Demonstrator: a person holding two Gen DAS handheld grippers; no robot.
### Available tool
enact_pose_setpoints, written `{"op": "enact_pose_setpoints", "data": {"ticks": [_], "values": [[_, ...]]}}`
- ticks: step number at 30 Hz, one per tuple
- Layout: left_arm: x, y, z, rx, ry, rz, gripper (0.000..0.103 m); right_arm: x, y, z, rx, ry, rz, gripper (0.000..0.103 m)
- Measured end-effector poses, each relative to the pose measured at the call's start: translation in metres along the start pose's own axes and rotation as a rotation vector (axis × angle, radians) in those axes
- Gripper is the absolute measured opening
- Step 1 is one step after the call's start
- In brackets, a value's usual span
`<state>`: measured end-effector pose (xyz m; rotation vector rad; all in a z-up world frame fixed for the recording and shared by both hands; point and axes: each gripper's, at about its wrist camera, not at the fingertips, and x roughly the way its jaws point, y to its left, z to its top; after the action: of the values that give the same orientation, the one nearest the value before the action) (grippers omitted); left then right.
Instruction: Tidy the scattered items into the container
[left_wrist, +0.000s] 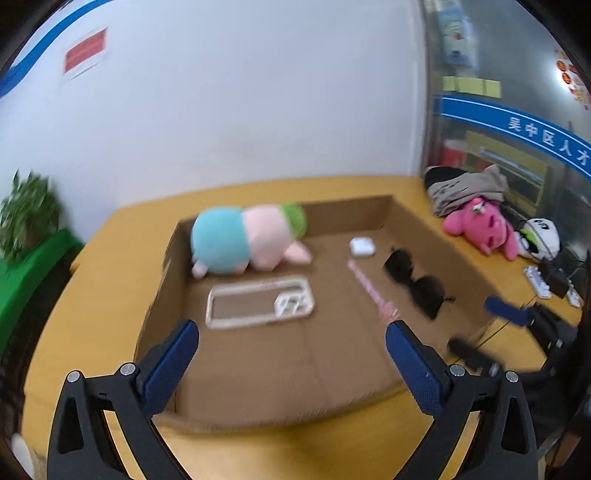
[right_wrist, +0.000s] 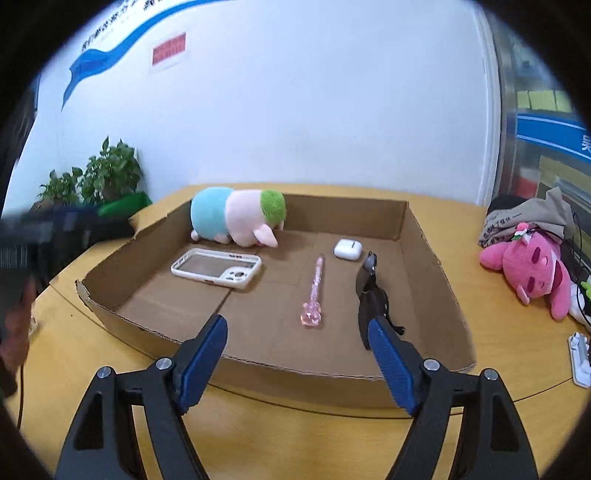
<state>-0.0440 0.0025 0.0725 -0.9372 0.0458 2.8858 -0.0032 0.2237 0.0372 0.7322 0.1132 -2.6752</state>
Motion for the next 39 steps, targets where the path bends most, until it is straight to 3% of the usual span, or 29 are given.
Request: {"op": "enact_pose_setpoints", "data": {"ticks": [6, 10, 15, 20, 39], "values": [[0.016, 0.015, -0.051, -0.107, -0.028, 0.115, 0.103, 0.015, -0.002, -0.009, 0.014, -0.049, -0.027, 0.079], [0.02, 0.008, -0.062, -0.057, -0.077, 0.153, 0.103, 0.029, -0.009, -0.014, 0.023, -0.073, -0.039, 0.081], [0.018, 0.007, -0.069, -0.073, -0.133, 0.188, 0.103, 0.04, -0.015, -0.007, 0.03, -0.071, -0.042, 0.085], [0.016, 0.008, -0.076, -0.076, -0.194, 0.18, 0.103, 0.051, -0.021, -0.003, 0.029, -0.067, -0.045, 0.087], [0.021, 0.019, -0.076, -0.132, -0.164, 0.082, 0.103, 0.046, -0.023, -0.006, 0.026, -0.062, -0.045, 0.089]]}}
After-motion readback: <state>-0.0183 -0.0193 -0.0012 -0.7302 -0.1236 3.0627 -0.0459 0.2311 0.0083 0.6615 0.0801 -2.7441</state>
